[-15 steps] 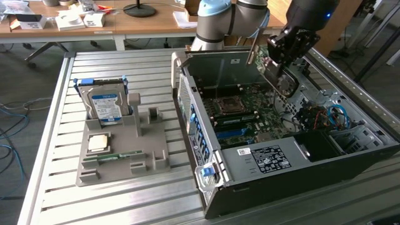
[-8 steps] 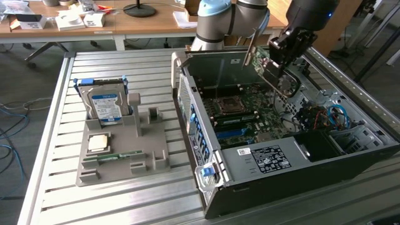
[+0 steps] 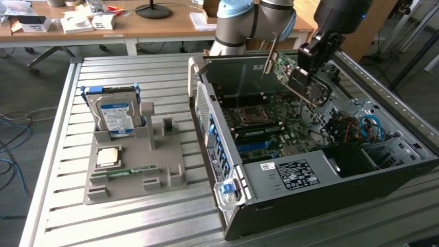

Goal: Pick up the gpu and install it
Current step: 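Insert the gpu into the slot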

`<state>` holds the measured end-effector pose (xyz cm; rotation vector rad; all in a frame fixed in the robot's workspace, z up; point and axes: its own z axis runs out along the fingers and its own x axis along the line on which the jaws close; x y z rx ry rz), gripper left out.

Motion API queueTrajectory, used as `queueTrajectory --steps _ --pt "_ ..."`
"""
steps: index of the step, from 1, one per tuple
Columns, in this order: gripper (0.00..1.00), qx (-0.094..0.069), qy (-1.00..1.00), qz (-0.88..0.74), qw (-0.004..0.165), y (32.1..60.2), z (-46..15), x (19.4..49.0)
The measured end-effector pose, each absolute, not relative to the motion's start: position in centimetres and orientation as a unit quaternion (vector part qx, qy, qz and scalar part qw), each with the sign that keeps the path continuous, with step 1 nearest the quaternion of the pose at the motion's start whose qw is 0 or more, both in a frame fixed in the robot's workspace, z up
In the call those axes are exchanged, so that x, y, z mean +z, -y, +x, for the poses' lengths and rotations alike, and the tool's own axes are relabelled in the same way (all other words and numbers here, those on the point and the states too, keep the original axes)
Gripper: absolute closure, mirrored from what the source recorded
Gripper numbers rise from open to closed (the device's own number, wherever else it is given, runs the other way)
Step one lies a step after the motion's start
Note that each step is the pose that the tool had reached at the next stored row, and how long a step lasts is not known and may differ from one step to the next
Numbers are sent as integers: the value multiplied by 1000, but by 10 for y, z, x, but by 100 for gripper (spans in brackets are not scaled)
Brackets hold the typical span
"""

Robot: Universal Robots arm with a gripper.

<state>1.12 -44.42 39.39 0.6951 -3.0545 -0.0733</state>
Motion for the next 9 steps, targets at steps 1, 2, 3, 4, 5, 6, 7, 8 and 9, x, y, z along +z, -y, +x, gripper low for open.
queueTrajectory --steps 1,2,3,4,5,6,7,8,9 --pt "74 -23 973 230 4 444 11 394" --pt "74 -23 971 238 5 444 11 394" --pt "74 -22 969 246 5 444 11 394" --pt "74 -22 967 255 5 444 11 394" --pt "74 -22 964 263 5 444 11 394" --pt "74 -21 962 271 6 444 11 394" --pt "74 -21 960 279 6 444 11 394" --pt "74 -20 958 287 6 444 11 394" --pt "74 -20 955 295 6 444 11 394"
